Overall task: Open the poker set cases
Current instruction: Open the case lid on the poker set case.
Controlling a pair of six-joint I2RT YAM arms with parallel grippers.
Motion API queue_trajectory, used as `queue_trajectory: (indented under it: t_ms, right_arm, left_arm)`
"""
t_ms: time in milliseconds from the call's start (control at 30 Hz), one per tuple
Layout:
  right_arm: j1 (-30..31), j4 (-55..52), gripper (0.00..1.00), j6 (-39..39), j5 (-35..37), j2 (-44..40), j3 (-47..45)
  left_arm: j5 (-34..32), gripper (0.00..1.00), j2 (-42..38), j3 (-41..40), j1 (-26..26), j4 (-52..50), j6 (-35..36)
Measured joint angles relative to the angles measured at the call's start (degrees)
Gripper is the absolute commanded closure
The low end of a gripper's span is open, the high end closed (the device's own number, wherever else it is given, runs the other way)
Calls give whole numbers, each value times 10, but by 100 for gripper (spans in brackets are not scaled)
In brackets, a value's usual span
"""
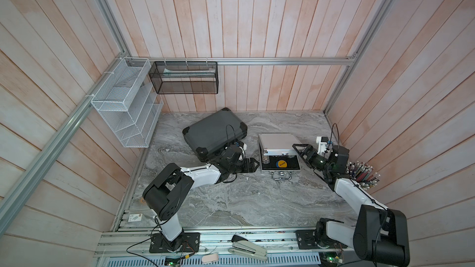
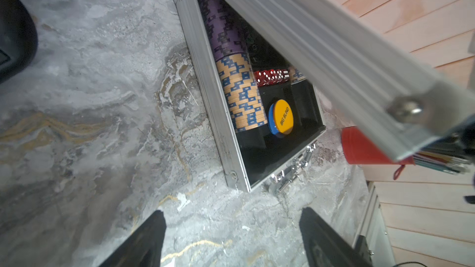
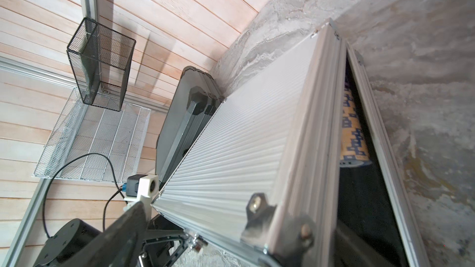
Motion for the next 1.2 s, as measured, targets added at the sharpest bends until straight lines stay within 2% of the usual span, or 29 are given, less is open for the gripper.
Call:
queue_trajectory:
  t_ms: [333,500,767,1200]
  right_arm:
    - [26,0,2,0,16,49,61]
    - [33,-1,2,0,25,66,83]
    - [46,-3,2,2,43,95,135]
    - [61,-3,2,3,68,147,203]
  left_arm:
    - [-30,32,78,92,-14,-48,33]
    - [-46,41,110,141,-23,-72,48]
    - [-71,54,143,170,-29,-101,62]
    - [-89,57,161,202,-38,-134,77]
